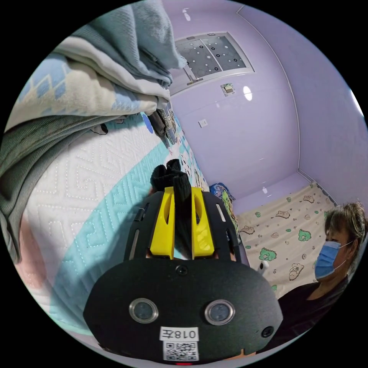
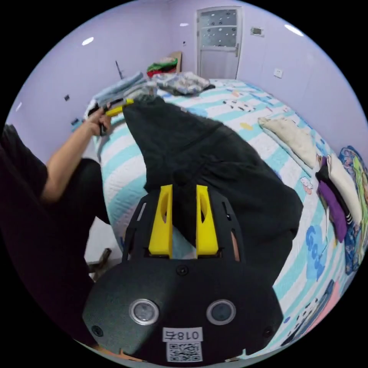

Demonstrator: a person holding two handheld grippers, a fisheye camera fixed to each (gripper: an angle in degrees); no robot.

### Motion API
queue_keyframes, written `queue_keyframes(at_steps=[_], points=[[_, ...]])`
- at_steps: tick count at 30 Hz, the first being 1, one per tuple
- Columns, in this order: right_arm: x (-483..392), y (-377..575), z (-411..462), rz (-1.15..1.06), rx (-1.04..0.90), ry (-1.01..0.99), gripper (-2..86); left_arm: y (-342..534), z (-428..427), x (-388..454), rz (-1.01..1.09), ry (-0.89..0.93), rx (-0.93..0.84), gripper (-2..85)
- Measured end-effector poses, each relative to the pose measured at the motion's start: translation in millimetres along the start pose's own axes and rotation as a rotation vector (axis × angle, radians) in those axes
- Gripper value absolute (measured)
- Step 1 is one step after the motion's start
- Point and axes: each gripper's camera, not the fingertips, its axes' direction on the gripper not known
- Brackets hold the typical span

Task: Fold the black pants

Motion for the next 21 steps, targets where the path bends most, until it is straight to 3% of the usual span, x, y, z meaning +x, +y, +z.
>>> queue_keyframes(at_steps=[4, 7, 12, 21], points=[[63.8, -36.1, -32.3, 0.032, 0.104, 0.152, 4.3, -8.1, -6.0, 4.5, 0.011, -0.023, 0.011, 6.1], [117.6, -84.7, -4.0, -0.019, -0.065, 0.211, 3.5, -15.6, -10.4, 7.5, 0.021, -0.041, 0.018, 6.1], [155.9, -142.0, 75.7, -0.185, -0.445, 0.105, 5.2, -31.0, -19.5, 9.7, 0.029, -0.052, 0.019, 6.2], [158.1, -157.8, 104.6, -0.239, -0.545, 0.133, 6.6, -67.9, -45.3, 17.3, 0.044, -0.055, 0.003, 6.3]])
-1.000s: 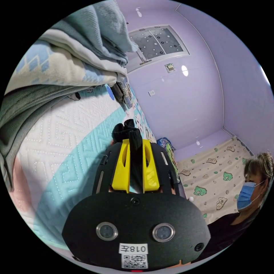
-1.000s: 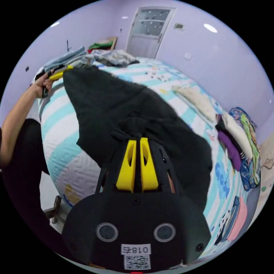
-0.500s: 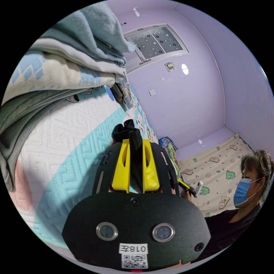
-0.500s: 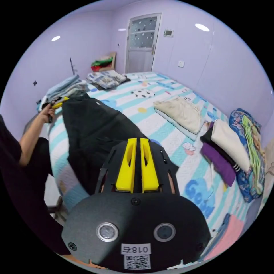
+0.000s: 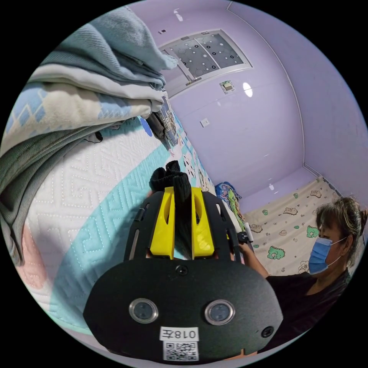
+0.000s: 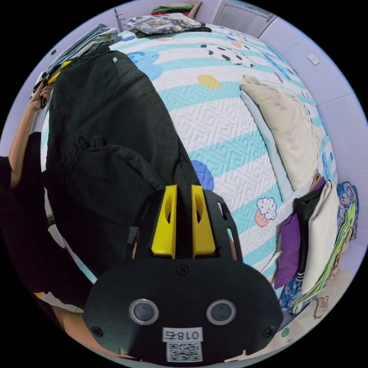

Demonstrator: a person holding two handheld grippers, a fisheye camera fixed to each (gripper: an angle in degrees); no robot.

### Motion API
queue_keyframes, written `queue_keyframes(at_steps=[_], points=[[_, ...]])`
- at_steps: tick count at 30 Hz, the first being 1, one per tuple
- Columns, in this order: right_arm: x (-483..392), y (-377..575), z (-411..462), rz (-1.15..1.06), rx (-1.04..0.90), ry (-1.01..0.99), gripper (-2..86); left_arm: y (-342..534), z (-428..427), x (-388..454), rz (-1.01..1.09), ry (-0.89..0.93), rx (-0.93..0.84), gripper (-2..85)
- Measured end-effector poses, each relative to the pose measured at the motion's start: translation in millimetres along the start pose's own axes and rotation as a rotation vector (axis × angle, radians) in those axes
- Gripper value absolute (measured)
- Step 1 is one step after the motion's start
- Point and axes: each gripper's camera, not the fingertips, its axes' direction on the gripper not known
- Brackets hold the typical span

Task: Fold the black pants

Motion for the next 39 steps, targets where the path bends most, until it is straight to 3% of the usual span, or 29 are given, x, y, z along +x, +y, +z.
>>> queue_keyframes(at_steps=[8, 16, 19, 22, 24, 30, 35, 39], points=[[2.9, 7.2, -3.9, 0.003, 0.018, 0.016, 1.6, -39.0, -32.4, 11.3, 0.001, -0.003, -0.004, 6.3], [29.9, 42.2, 18.8, 0.235, 0.073, -0.104, 4.2, -80.8, -66.7, 29.0, -0.009, -0.001, -0.003, 6.2], [45.3, 79.1, 17.5, 0.448, 0.213, -0.192, 5.8, -96.9, -81.8, 33.8, -0.029, 0.02, 0.0, 6.4], [47.6, 148.2, -8.7, 0.688, 0.493, -0.206, 4.3, -114.7, -97.5, 41.2, -0.038, 0.05, 0.001, 7.3], [30.5, 206.2, -21.4, 0.786, 0.657, -0.269, 2.0, -124.6, -109.3, 46.0, -0.04, 0.078, 0.021, 8.3], [-60.6, 320.9, -13.2, 0.865, 0.625, -0.291, 0.1, -148.2, -158.5, 73.3, -0.073, 0.175, 0.099, 13.0], [-125.8, 407.5, 3.2, 0.987, 0.618, -0.341, -0.2, -166.1, -181.0, 130.3, -0.045, -0.039, 0.036, 15.9], [-163.9, 462.4, 12.8, 1.056, 0.641, -0.361, -0.3, -188.9, -184.1, 171.6, -0.043, -0.091, 0.029, 16.2]])
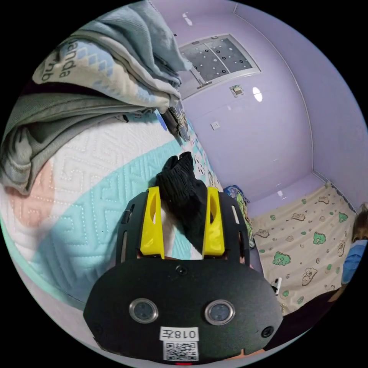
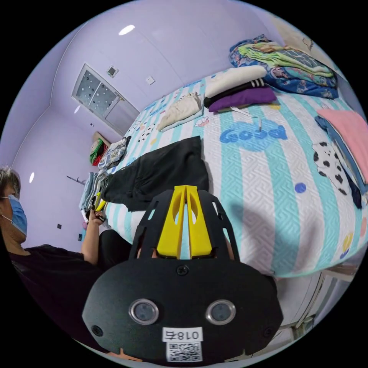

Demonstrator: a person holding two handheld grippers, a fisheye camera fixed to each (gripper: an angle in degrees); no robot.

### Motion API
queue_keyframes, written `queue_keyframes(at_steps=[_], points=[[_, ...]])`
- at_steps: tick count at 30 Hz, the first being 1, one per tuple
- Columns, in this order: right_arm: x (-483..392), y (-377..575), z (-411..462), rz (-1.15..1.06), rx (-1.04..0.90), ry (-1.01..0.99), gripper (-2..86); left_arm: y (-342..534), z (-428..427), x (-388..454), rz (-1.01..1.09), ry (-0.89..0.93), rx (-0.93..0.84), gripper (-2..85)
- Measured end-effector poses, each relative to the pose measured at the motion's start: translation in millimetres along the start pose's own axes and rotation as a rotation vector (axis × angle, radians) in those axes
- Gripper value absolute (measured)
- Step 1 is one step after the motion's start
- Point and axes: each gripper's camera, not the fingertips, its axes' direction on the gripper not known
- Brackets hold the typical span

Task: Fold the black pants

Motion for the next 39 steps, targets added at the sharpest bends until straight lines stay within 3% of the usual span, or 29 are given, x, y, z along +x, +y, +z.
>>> queue_keyframes(at_steps=[7, 12, 19, 23, 26, 28, 32, 35, 39], points=[[26.4, 49.9, -30.5, 0.019, 0.058, -0.003, -0.3, -43.7, -9.6, 55.9, -0.174, 0.071, 0.035, 6.6], [53.6, 85.6, -49.7, 0.039, 0.133, -0.027, -0.3, -71.7, -37.2, 172.3, -0.029, -0.081, 0.047, 5.6], [105.0, 135.8, -65.4, 0.102, 0.19, -0.093, -0.3, -72.0, -4.5, 489.6, 0.521, -0.28, 0.06, 5.8], [144.8, 168.5, -82.6, 0.163, 0.231, -0.081, -0.2, 10.2, 67.3, 676.3, 0.894, -0.287, -0.012, 6.0], [173.1, 189.5, -92.7, 0.217, 0.257, -0.076, -0.2, 102.4, 127.1, 763.1, 1.101, -0.331, -0.066, 6.2], [188.6, 199.9, -96.7, 0.251, 0.268, -0.075, -0.3, 163.2, 168.7, 791.4, 1.239, -0.359, -0.135, 6.4], [215.5, 214.7, -105.0, 0.3, 0.292, -0.087, -0.2, 267.7, 254.9, 800.7, 1.468, -0.504, -0.457, 6.8], [224.6, 214.2, -107.3, 0.28, 0.28, -0.05, -0.1, 269.2, 251.9, 824.6, 1.522, -0.565, -0.404, 7.2], [231.4, 195.3, -91.2, 0.218, 0.255, -0.089, 0.4, 220.3, 238.1, 849.0, 1.411, -0.436, -0.52, 9.3]])
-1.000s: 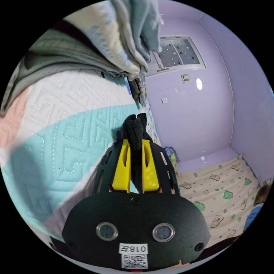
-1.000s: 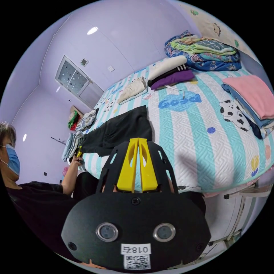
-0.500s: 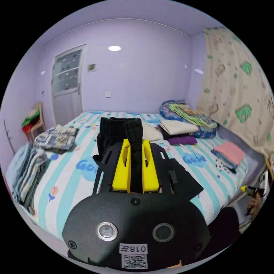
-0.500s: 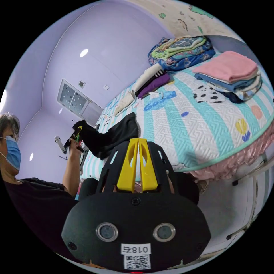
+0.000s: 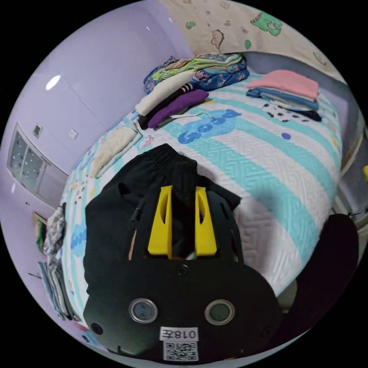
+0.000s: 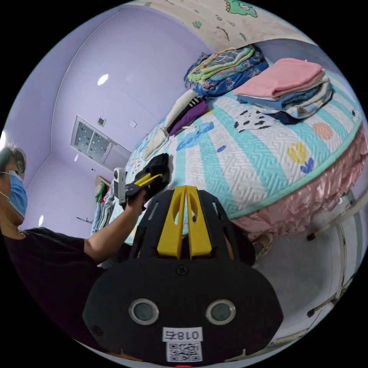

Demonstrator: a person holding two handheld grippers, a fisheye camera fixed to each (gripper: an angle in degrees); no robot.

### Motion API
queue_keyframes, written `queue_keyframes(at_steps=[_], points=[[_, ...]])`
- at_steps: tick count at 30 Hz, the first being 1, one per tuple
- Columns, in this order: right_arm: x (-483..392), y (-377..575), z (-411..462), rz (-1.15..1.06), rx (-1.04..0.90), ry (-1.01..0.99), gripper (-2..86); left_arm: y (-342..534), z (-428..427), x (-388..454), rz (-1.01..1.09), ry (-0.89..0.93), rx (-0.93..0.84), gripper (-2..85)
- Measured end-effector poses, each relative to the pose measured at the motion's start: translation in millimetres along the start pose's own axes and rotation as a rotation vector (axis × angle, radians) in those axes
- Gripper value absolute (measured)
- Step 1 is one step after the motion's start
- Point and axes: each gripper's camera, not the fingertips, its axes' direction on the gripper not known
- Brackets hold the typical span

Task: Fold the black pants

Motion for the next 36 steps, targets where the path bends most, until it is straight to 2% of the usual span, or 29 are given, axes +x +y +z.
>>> queue_keyframes(at_steps=[2, 4, 7, 10, 13, 16, 22, 24, 26, 30, 33, 35, 36], points=[[-3.4, -11.7, 18.2, -0.031, -0.023, -0.049, 1.0, 16.5, -41.2, -28.9, -0.003, 0.128, 0.076, 10.5], [-10.6, -25.5, 42.7, -0.065, -0.07, -0.084, 2.4, 44.0, -79.0, -51.5, 0.006, 0.13, 0.158, 10.8], [-28.6, -49.8, 89.3, -0.119, -0.146, -0.172, 6.4, 108.1, -121.4, -107.9, -0.076, -0.092, 0.229, 10.7], [-49.1, -74.2, 135.2, -0.16, -0.225, -0.156, 10.0, 167.6, -116.7, -180.2, -0.206, -0.248, 0.125, 11.3], [-59.8, -97.5, 171.5, -0.166, -0.26, -0.116, 12.5, 198.7, -80.2, -246.3, -0.309, -0.096, -0.046, 13.4], [-52.3, -116.9, 200.6, -0.085, -0.302, -0.141, 14.5, 207.6, -54.9, -289.2, -0.389, 0.129, -0.083, 11.7], [-13.7, -135.1, 204.9, 0.088, -0.27, -0.163, 16.3, 257.5, -42.4, -363.4, -0.584, 0.44, -0.088, 13.8], [3.8, -136.8, 218.8, 0.15, -0.343, -0.317, 16.5, 286.1, -31.2, -385.2, -0.684, 0.589, -0.038, 14.4], [13.1, -138.8, 223.6, 0.199, -0.342, -0.388, 16.0, 312.8, -9.5, -403.0, -0.77, 0.731, 0.019, 15.4], [22.5, -146.0, 230.2, 0.25, -0.327, -0.449, 13.7, 322.5, 18.1, -411.2, -0.782, 0.749, 0.034, 13.7], [17.0, -153.9, 240.9, 0.247, -0.35, -0.485, 11.3, 327.4, 39.3, -419.9, -0.835, 0.769, 0.019, 6.5], [9.9, -158.7, 244.5, 0.234, -0.346, -0.477, 3.8, 332.6, 39.7, -422.7, -0.848, 0.746, 0.032, 3.0], [4.4, -162.1, 240.9, 0.232, -0.32, -0.456, 2.9, 333.7, 37.1, -422.9, -0.842, 0.731, 0.028, 2.5]])
